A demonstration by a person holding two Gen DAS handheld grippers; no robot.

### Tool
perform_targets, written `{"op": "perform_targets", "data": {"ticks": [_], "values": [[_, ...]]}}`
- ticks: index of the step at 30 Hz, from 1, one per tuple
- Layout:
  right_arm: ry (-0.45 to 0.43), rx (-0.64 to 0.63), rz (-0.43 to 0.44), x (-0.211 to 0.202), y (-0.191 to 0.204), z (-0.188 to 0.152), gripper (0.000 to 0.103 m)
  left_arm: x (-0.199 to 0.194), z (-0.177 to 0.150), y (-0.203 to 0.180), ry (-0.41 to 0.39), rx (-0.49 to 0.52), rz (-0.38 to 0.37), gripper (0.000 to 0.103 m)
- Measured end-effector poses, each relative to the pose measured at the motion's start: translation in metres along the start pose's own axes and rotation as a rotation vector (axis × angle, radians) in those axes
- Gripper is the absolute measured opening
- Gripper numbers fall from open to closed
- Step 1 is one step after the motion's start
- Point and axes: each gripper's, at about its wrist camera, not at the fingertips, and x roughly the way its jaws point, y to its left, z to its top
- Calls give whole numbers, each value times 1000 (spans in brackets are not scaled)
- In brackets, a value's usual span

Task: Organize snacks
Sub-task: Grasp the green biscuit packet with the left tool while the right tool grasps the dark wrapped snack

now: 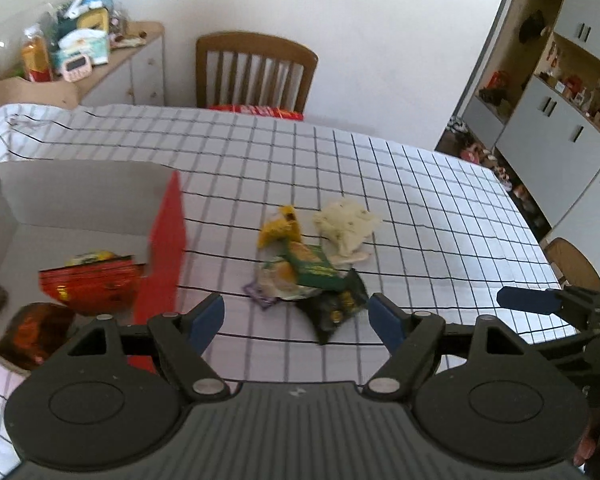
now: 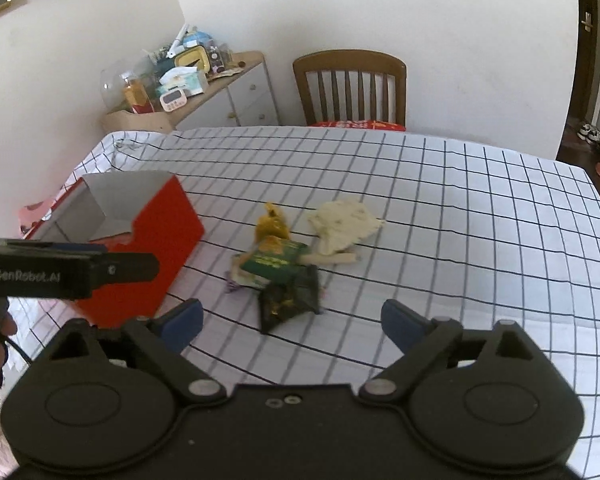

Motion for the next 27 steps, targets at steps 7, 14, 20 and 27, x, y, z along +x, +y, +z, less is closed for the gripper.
{"op": "perform_targets", "data": {"ticks": [7, 14, 20, 27], "values": [[63, -69, 31, 22, -20, 2, 86, 52, 23, -24, 115, 2, 29, 79], [120, -41, 113, 53, -27, 6, 79, 108, 52, -13, 245, -89, 26, 79], [157, -13, 138, 86, -25, 13, 77, 145, 64, -7, 290, -127, 58, 78], [193, 33, 147, 113, -27, 14, 75, 174, 59, -20, 318, -17, 116, 73]]}}
